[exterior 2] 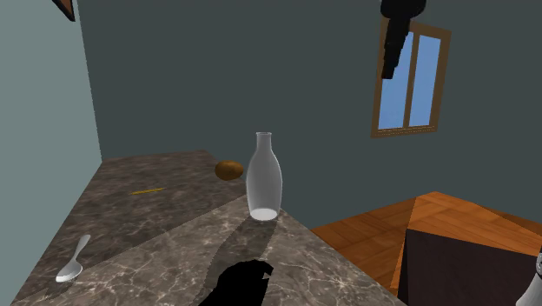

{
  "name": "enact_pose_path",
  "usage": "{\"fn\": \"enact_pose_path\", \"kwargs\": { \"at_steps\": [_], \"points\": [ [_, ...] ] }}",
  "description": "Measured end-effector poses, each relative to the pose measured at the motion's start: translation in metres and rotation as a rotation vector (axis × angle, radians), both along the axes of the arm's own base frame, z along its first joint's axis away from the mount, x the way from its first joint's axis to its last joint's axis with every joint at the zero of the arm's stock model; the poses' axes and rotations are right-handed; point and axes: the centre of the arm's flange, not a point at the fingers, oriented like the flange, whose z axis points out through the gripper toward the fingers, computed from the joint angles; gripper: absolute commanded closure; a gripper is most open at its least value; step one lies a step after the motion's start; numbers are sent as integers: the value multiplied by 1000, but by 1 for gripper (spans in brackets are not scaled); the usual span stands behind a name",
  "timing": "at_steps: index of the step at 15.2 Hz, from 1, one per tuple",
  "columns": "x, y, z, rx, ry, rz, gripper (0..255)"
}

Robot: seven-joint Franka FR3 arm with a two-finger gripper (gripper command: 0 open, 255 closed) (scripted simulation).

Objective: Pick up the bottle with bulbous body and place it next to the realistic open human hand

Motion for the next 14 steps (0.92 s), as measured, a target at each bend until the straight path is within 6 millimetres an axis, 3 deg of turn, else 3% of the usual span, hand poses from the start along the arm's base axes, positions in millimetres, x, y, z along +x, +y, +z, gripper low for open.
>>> {"fn": "enact_pose_path", "kwargs": {
  "at_steps": [3,14],
  "points": [
    [15,-2,-7,-6,-1,2,0],
    [142,-14,-63,-60,-14,20,0]
  ]
}}
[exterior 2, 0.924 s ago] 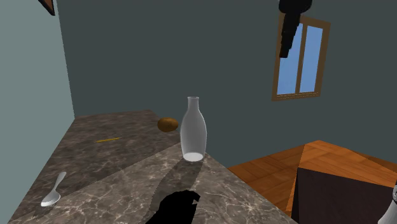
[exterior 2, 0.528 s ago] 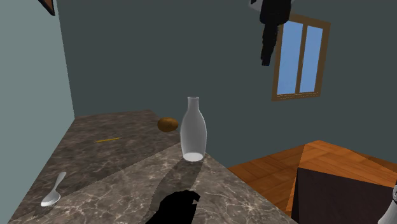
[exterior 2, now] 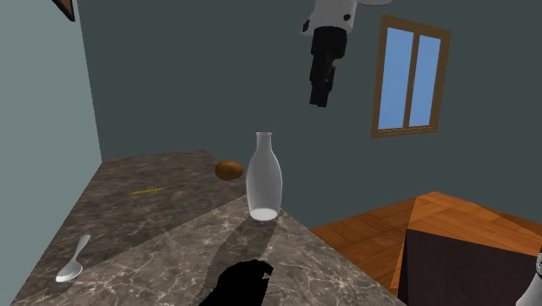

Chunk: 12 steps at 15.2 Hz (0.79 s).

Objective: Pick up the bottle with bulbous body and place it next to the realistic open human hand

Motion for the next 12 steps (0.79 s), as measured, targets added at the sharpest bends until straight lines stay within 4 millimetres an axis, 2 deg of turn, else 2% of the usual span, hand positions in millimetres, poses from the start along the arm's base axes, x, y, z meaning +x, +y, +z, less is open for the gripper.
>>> {"fn": "enact_pose_path", "kwargs": {
  "at_steps": [3,8,12],
  "points": [
    [31,-6,-16,-16,-4,5,0],
    [95,-12,-38,-42,-9,14,0],
    [141,-16,-64,-62,-15,21,0]
  ]
}}
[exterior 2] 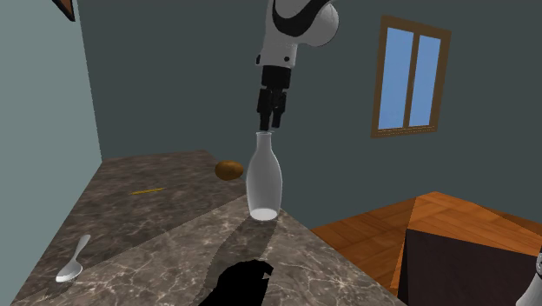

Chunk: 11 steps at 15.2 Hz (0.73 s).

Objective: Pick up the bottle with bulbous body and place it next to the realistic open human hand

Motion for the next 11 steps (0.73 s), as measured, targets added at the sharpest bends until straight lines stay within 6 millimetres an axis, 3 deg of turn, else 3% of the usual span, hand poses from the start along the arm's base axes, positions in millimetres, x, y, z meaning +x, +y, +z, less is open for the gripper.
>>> {"fn": "enact_pose_path", "kwargs": {
  "at_steps": [2,5,11],
  "points": [
    [17,-3,-9,-7,-1,2,0],
    [24,-2,-22,-10,-3,3,0],
    [28,-2,-46,-10,-2,4,0]
  ]
}}
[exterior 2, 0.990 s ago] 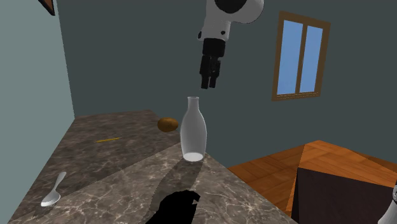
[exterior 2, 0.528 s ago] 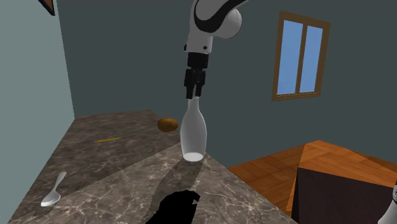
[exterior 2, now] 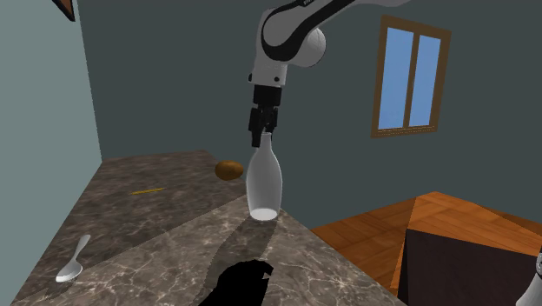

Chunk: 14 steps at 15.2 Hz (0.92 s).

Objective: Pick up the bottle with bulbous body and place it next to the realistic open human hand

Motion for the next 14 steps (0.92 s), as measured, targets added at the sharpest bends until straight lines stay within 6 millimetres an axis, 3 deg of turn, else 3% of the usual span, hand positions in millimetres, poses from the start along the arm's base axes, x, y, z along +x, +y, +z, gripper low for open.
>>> {"fn": "enact_pose_path", "kwargs": {
  "at_steps": [5,6,14],
  "points": [
    [0,0,-1,0,0,0,0],
    [0,0,-1,0,0,0,255],
    [0,0,-1,0,0,0,255]
  ]
}}
